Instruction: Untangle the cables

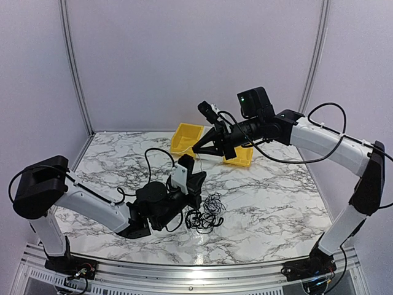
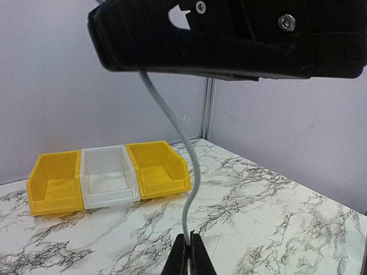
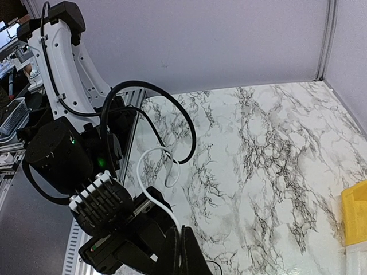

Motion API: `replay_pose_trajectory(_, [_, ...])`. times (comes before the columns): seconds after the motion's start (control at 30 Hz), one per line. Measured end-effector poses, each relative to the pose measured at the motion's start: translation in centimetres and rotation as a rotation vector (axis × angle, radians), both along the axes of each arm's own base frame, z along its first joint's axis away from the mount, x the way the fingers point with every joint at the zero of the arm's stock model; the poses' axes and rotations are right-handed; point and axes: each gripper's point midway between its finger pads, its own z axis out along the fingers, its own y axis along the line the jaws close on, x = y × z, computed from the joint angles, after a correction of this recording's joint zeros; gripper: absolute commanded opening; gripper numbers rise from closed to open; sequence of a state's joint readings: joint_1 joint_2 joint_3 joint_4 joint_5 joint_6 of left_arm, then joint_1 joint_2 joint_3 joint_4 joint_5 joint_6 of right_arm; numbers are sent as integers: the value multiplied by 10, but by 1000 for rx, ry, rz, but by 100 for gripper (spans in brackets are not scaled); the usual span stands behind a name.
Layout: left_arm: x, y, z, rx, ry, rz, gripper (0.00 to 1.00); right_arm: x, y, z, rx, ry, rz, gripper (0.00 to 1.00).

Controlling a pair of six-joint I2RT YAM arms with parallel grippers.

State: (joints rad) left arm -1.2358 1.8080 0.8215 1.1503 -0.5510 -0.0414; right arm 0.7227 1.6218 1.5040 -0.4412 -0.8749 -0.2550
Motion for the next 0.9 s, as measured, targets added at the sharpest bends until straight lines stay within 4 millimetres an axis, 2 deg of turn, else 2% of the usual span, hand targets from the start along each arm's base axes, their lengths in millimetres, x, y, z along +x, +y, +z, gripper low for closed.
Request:
replay_pose_trajectory(0.07, [-1,2,-1,-7,1,-1,0,0,0,0,0,-6,0,27])
replay_pose_trajectory(0.13, [-2,6,-5,-12,8,1,0,1,0,-1,-5,-11,-5,41])
replay_pose_trajectory(0.23, [-4,16,-17,-14,33,7,0,5,-2,-7,-18,-43,-22,53])
replay_pose_trajectory(0.3, [-6,24,-24,-13,52,12,0,6,-9,-21,-42,-71,-50,59])
replay_pose_trajectory(0.43, [-11,53,-34,-34,104,43,0,4,-32,-61,-109,-112,-118,60])
replay_pose_trajectory(0.57, [-15,78,-39,-79,147,77,0,8,-48,-120,-220,-144,-166,57])
replay_pose_trajectory(0.73, [-17,95,-48,-105,188,103,0,20,-49,-177,-331,-139,-184,52])
replay_pose_trajectory(0.9, [-18,103,-50,-131,208,121,0,26,-43,-217,-406,-123,-183,52])
